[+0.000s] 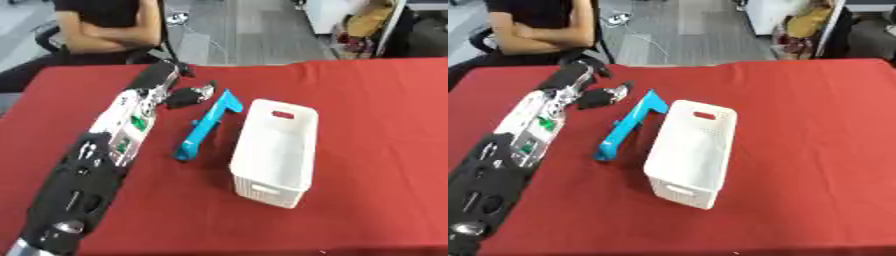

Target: Pick up objects on the table and place them in the box.

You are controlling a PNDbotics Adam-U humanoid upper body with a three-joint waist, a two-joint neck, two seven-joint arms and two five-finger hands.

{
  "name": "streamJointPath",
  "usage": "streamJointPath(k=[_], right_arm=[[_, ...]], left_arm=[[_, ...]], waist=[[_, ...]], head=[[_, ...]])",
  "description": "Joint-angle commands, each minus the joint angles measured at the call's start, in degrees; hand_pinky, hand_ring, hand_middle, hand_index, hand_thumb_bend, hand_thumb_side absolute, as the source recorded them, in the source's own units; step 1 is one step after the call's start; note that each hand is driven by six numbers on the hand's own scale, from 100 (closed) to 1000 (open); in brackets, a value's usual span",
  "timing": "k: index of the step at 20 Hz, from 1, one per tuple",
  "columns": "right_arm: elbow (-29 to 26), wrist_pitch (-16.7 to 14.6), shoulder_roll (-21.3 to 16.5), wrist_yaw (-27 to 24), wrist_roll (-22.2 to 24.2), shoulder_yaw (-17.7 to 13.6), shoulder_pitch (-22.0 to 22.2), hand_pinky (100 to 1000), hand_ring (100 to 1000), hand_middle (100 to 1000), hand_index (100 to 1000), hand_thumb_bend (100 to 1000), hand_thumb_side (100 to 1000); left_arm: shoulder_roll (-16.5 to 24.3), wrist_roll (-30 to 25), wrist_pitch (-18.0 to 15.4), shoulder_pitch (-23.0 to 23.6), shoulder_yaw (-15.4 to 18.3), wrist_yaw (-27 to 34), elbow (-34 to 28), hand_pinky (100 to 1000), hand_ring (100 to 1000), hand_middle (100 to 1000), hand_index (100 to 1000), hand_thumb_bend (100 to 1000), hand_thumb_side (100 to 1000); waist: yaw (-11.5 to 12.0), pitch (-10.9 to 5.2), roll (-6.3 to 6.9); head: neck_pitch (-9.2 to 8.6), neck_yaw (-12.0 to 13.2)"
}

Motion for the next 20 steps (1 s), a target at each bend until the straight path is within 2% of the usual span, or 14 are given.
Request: streamJointPath(k=[1,20], right_arm=[[-0.88,-0.02,-1.0,-0.17,-0.01,-0.01,-0.81,788,888,883,944,100,981],[-0.88,-0.04,-1.07,-0.36,0.19,0.17,-0.89,788,888,883,944,100,981]], left_arm=[[0.18,0.87,-0.1,-1.59,-0.02,0.5,0.82,668,692,751,783,417,874],[1.15,-3.93,-3.65,-3.25,-5.17,-1.99,8.15,731,715,747,792,508,884]], waist=[[-0.05,-0.35,-0.13],[-0.35,-0.37,-0.06]], head=[[-0.07,0.31],[-0.07,0.41]])
